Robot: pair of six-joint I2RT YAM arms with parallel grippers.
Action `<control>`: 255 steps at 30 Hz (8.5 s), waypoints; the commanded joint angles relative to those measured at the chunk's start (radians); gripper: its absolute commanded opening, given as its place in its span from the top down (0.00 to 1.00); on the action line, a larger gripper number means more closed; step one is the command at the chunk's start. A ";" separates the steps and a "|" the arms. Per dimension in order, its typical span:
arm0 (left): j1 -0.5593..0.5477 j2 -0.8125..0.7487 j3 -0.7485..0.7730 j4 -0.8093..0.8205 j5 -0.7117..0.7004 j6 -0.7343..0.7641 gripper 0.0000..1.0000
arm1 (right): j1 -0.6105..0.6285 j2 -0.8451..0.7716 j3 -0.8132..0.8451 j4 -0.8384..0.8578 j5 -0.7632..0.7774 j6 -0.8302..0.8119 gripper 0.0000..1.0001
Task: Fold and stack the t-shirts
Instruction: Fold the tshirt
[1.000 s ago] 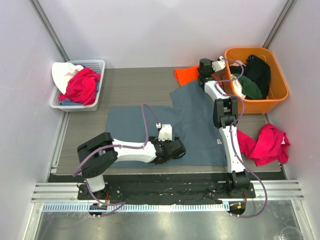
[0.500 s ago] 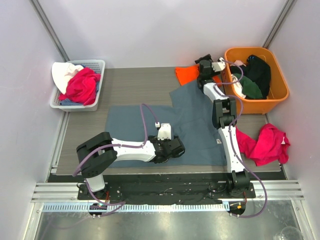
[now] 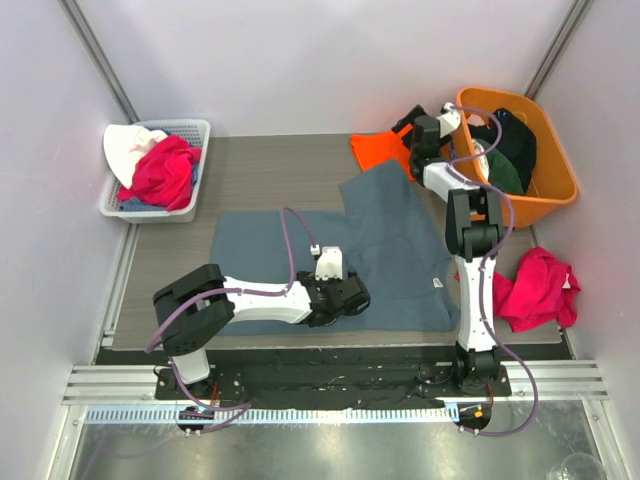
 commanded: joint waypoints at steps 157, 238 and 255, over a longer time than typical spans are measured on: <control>1.088 0.276 0.462 0.035 0.350 0.825 0.26 | -0.028 -0.174 0.107 -0.538 -0.558 -0.472 0.99; 1.158 -0.250 0.102 -0.142 0.574 0.745 1.00 | -0.077 -1.080 -0.816 -0.676 -0.253 -0.174 0.99; 1.158 -0.278 0.065 -0.149 0.558 0.725 1.00 | -0.077 -1.410 -0.956 -0.938 -0.245 -0.138 0.99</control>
